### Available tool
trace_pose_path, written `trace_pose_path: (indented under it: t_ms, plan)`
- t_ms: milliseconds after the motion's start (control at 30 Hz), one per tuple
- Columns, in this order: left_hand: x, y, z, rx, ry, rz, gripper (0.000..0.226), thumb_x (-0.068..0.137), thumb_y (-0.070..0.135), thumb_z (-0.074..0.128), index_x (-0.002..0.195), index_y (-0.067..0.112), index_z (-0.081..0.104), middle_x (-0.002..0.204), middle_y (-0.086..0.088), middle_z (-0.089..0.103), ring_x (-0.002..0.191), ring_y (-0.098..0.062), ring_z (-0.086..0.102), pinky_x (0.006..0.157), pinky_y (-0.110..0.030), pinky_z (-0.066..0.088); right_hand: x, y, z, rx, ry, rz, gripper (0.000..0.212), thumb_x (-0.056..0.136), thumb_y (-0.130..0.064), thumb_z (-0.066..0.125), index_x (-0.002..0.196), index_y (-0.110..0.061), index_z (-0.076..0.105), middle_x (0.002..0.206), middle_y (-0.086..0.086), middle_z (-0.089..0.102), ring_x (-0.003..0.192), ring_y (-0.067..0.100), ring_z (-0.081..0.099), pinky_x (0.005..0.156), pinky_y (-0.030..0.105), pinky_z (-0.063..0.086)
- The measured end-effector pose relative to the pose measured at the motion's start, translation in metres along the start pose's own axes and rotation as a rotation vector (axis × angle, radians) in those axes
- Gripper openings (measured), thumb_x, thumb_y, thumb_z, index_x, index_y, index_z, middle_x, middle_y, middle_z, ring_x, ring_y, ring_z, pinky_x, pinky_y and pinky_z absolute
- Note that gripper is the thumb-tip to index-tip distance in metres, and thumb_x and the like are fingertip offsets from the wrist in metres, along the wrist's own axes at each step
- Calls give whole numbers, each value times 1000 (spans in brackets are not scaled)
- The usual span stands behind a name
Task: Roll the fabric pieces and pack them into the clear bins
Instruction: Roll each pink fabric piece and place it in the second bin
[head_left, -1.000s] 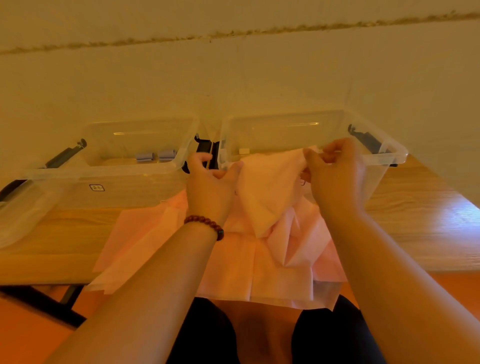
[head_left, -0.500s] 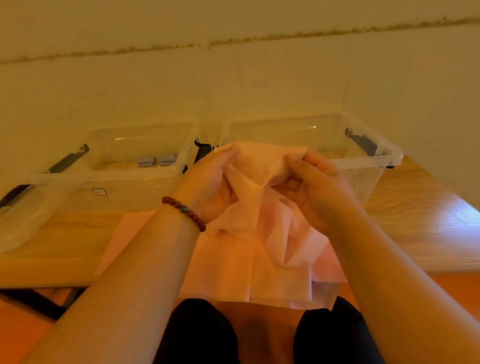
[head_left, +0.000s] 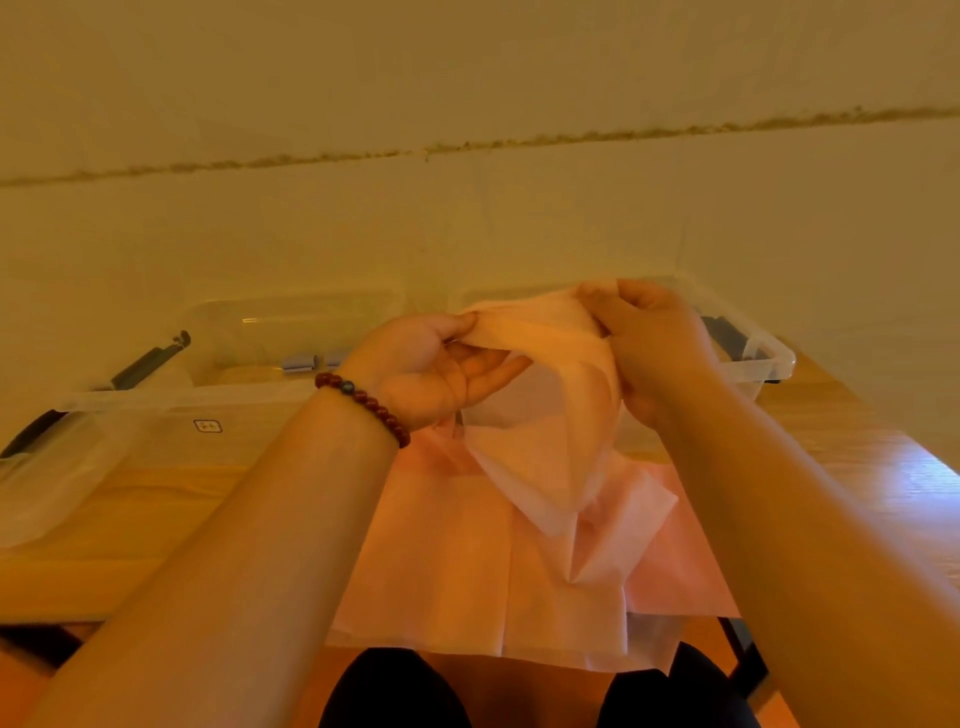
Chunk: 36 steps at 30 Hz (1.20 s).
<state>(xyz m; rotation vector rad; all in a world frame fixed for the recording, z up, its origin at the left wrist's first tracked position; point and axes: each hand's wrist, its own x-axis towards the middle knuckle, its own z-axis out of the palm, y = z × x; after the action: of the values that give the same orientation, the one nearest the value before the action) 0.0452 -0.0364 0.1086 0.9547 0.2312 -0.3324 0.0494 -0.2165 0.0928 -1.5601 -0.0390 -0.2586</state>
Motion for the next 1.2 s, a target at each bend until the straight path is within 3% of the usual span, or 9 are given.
trace_pose_path:
  t_ms: [200, 333, 433, 533, 667, 867, 967, 1067, 1200]
  plan:
    - [15, -15, 8, 37, 159, 49, 22, 101, 20, 39, 92, 11, 56, 86, -11, 64, 80, -28, 65, 61, -38, 57, 1, 6, 9, -55, 70, -88, 31, 100, -35, 49, 73, -34, 63, 52, -15, 49, 58, 11, 46, 58, 35, 41]
    - [26, -29, 8, 80, 203, 141, 26, 93, 28, 56, 109, 7, 58, 101, -16, 58, 109, -41, 57, 92, -46, 49, -4, 8, 15, 84, -91, 35, 19, 101, -38, 45, 97, -45, 63, 95, -2, 67, 90, 24, 66, 77, 51, 58]
    - [20, -34, 2, 232, 94, 168, 26, 88, 34, 66, 100, 12, 68, 94, -7, 70, 86, -21, 66, 79, -39, 58, -1, 11, 7, 96, -206, 182, 53, 95, -28, 57, 139, -50, 38, 131, 3, 57, 108, 30, 63, 79, 47, 58]
    - [19, -41, -5, 280, 116, 160, 20, 87, 18, 67, 104, 8, 66, 101, -9, 68, 88, -20, 64, 65, -30, 57, -1, 14, 3, -117, -210, 63, 68, 86, -24, 63, 142, -51, 35, 140, 0, 51, 110, 27, 61, 82, 51, 58]
    - [12, -30, -8, 123, 125, 143, 8, 95, 9, 55, 88, 9, 60, 80, -7, 64, 73, -17, 61, 50, -23, 56, 2, 13, -2, -1, -76, 4, 42, 96, -14, 56, 129, -40, 54, 117, -1, 65, 94, 23, 67, 79, 46, 58]
    - [7, -17, -3, 55, 62, 108, 26, 102, 16, 38, 91, 4, 59, 75, -8, 69, 72, -20, 67, 71, -35, 56, 1, 9, 0, 30, 115, 65, 27, 97, -25, 56, 72, -21, 63, 66, 4, 51, 71, 22, 47, 68, 40, 41]
    - [19, -21, -6, 312, 161, 291, 21, 101, 20, 39, 100, 13, 58, 98, -14, 62, 94, -27, 60, 82, -43, 50, 3, 8, 3, 55, 128, 62, 26, 98, -29, 55, 74, -23, 62, 56, -3, 45, 60, 18, 43, 65, 37, 40]
    - [26, -23, -13, 632, 334, 543, 15, 96, 28, 48, 85, 25, 58, 76, -3, 58, 72, -22, 54, 64, -42, 47, 3, 8, 6, 2, 117, 34, 20, 103, -33, 43, 92, -30, 60, 42, -9, 46, 41, 9, 46, 51, 31, 47]
    - [16, -23, -10, 496, 195, 344, 25, 92, 41, 58, 90, 16, 61, 80, -10, 59, 71, -22, 56, 61, -32, 47, 12, 9, 9, -60, 82, 131, 27, 103, -43, 38, 110, -29, 61, 79, 0, 58, 73, 19, 53, 64, 42, 51]
